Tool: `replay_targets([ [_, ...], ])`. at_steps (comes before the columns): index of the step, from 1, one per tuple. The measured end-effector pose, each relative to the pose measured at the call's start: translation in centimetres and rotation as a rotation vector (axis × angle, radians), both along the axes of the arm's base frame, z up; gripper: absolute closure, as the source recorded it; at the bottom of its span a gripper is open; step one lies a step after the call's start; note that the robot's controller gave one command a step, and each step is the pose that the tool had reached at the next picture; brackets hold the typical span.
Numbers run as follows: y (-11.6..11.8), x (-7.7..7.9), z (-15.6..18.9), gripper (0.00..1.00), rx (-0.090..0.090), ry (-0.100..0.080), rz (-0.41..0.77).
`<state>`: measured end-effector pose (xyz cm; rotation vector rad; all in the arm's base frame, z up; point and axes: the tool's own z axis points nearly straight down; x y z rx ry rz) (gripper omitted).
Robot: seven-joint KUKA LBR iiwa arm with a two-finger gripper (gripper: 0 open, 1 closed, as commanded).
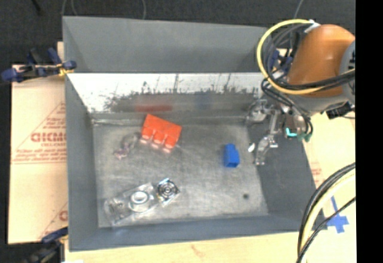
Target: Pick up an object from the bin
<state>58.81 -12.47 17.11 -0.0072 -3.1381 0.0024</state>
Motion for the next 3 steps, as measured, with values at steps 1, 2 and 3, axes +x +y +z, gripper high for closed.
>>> replay_targets([
  [1,-0.5,1.7,-9.9,0.00,-0.001,-0.015,0.032],
  [2,3.6,0.0,-9.6,0.00,-0.006,-0.020,0.092],
  [3,3.7,2.3,-9.7,0.00,-0.005,-0.013,0.223],
])
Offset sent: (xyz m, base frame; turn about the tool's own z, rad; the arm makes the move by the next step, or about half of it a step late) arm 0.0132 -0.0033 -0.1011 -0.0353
